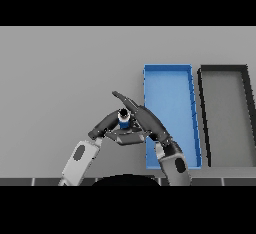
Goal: Pick up the blue pipe and place it into the blue bin.
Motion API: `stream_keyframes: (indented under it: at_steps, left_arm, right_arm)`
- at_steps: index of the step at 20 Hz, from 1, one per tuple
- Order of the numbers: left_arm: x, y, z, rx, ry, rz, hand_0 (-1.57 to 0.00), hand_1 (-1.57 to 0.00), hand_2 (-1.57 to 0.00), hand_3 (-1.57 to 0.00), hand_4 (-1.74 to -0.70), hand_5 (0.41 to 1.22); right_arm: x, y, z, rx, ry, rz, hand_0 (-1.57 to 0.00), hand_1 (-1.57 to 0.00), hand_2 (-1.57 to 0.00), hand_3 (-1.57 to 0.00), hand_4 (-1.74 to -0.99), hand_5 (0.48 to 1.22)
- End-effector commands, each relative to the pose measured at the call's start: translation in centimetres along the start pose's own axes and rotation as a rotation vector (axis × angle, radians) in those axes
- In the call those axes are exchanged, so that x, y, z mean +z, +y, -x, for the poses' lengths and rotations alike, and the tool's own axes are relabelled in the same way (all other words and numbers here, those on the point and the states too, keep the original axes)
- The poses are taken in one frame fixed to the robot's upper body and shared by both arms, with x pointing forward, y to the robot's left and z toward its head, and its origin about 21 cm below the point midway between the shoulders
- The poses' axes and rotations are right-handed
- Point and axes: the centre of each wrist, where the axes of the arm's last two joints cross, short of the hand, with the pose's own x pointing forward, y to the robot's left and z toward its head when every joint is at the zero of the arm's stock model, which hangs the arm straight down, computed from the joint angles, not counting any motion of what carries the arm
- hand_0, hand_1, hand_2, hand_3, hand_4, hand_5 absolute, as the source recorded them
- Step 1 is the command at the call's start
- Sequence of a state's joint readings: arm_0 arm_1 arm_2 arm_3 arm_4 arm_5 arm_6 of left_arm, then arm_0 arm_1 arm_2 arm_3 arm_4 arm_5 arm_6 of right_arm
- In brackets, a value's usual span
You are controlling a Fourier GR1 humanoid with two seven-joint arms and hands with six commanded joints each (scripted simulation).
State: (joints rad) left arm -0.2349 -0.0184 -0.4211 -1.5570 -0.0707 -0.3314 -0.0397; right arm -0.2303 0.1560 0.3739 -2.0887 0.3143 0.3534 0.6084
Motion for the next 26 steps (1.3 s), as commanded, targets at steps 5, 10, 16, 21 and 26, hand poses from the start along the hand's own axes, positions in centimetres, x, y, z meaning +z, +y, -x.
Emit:
stream_keyframes:
  at_steps: [5,10,16,21,26]
  left_arm:
    - [0.3,0.1,0.0,-0.01,0.022,-0.006,-1.57,-1.57,-1.57,-1.57,-1.52,1.221]
    - [-0.1,-0.1,-0.2,0.017,0.022,-0.003,-1.57,-1.57,-1.57,-1.51,-1.66,1.221]
    - [0.2,-0.1,-0.2,0.078,-0.033,0.006,-1.57,-1.57,-1.57,-1.44,-1.72,1.221]
    - [-0.1,0.1,-0.7,0.047,-0.021,-0.008,-1.57,-1.57,-1.57,-1.43,-1.73,1.221]
    - [0.6,0.8,-0.6,-0.03,-0.027,-0.027,-1.17,-1.07,-1.03,-0.93,-1.47,1.221]
  right_arm:
    - [-1.6,-0.4,-0.2,0.021,-0.008,-0.05,-0.32,-0.36,-0.38,-0.24,-1.278,0.485]
    - [-2.9,0.3,-0.5,-0.012,-0.019,-0.077,-1.13,-1.13,-1.15,-0.95,-1.551,0.596]
    - [-3.3,0.8,-0.7,-0.032,-0.055,-0.081,-1.45,-1.45,-1.46,-1.36,-1.68,1.034]
    - [-3.1,1.0,-0.8,-0.048,-0.094,-0.066,-1.53,-1.53,-1.53,-1.5,-1.721,1.16]
    - [-3.2,1.7,-0.9,-0.035,-0.104,-0.037,-1.56,-1.56,-1.56,-1.55,-1.734,1.201]
